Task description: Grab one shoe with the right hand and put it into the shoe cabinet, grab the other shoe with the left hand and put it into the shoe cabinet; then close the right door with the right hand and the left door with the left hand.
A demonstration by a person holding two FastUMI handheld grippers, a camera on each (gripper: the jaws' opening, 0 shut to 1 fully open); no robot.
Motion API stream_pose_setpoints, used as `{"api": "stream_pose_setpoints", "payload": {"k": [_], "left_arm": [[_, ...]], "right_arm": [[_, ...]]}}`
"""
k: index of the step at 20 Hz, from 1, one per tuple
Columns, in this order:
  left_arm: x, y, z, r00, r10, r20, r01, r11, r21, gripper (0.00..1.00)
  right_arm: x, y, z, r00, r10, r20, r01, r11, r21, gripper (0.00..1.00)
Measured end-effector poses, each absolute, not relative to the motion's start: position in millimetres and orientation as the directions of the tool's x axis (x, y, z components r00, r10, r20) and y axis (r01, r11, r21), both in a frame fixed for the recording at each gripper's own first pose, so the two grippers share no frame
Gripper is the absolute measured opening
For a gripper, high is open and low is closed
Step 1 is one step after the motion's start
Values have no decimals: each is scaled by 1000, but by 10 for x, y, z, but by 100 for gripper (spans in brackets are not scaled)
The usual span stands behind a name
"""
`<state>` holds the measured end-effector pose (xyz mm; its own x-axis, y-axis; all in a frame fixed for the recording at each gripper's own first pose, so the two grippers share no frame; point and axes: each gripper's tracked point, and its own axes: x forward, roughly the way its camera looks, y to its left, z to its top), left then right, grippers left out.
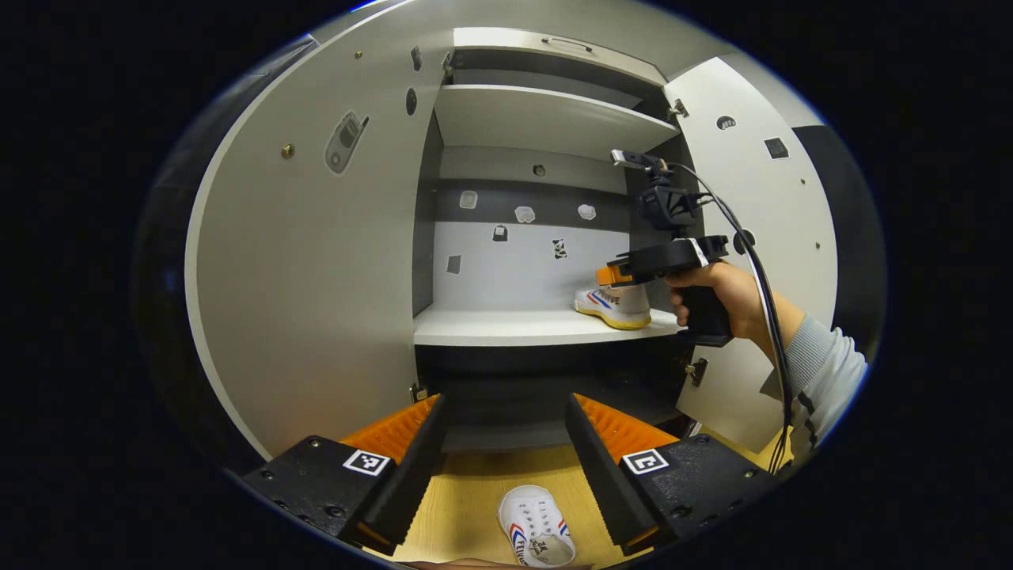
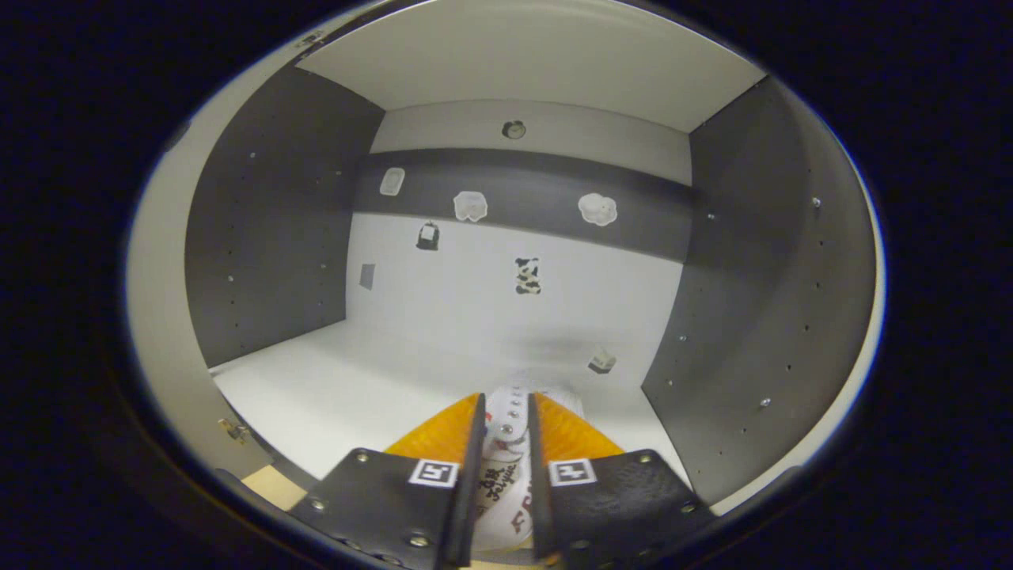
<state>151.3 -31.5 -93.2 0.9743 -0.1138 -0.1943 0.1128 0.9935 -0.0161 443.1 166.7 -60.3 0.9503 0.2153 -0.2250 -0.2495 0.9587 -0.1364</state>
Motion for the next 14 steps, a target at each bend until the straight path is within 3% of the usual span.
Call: {"api": "stream_pose_setpoints", "payload": {"k": [4,14], "left_arm": [[1504,-314,-1070,969,-91,-231,93,996,-3,92],[1273,-471,-2001,934,-105,-343,122,992,29,92]], "right_arm": [[4042,1456,-255,979,159,-125,-166,985,-52,100],[2374,1254,-259,980,198,-6,-198,980,-25,99]]}}
